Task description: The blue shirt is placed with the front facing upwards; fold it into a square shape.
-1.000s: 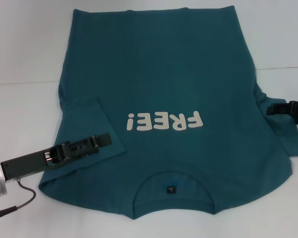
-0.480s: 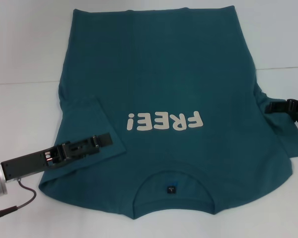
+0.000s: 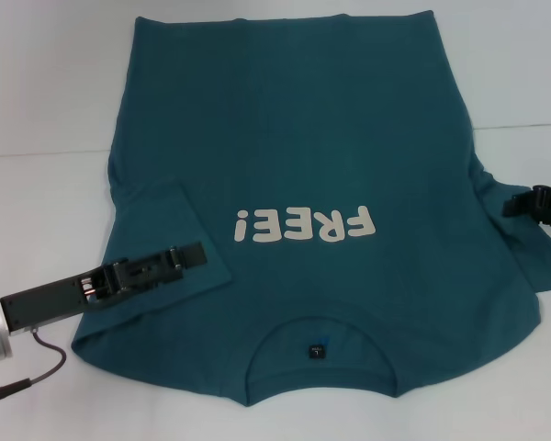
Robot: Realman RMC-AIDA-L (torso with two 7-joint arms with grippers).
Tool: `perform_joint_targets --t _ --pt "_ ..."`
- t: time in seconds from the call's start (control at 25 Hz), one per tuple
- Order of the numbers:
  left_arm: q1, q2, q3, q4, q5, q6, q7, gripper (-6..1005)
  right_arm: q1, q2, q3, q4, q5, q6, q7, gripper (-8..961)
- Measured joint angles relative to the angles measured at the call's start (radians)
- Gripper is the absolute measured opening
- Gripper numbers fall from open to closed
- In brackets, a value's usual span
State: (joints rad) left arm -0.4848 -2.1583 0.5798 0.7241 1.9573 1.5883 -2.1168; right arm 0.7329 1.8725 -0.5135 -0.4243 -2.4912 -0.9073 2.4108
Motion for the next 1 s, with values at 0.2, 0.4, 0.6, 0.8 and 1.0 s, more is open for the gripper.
perform_joint_targets --t 0.2,0.4,0.6,0.8,1.0 --pt "0.0 0.0 0.0 0.0 0.0 -0.001 0.0 896 -0.003 -0.001 -0.001 -0.001 0.001 0.005 0.001 333" --pt "0.0 0.0 -0.001 0.0 -0.001 0.0 0.0 896 -0.004 -0.001 -0.002 -0.001 0.002 0.007 0.002 184" --pt "0.003 0.0 -0.002 0.0 -0.013 0.0 0.0 896 -0.004 -0.001 -0.003 -0.001 0.001 0.008 0.002 72" --pt "0.006 0.0 -0.002 0.0 -0.014 0.002 -0.001 895 -0.012 -0.008 -0.002 -0.025 -0.001 0.006 0.003 27" --pt "0.009 0.0 -0.002 0.0 -0.014 0.003 -0.005 895 -0.031 -0.014 -0.003 -0.098 -0.004 0.001 0.032 30"
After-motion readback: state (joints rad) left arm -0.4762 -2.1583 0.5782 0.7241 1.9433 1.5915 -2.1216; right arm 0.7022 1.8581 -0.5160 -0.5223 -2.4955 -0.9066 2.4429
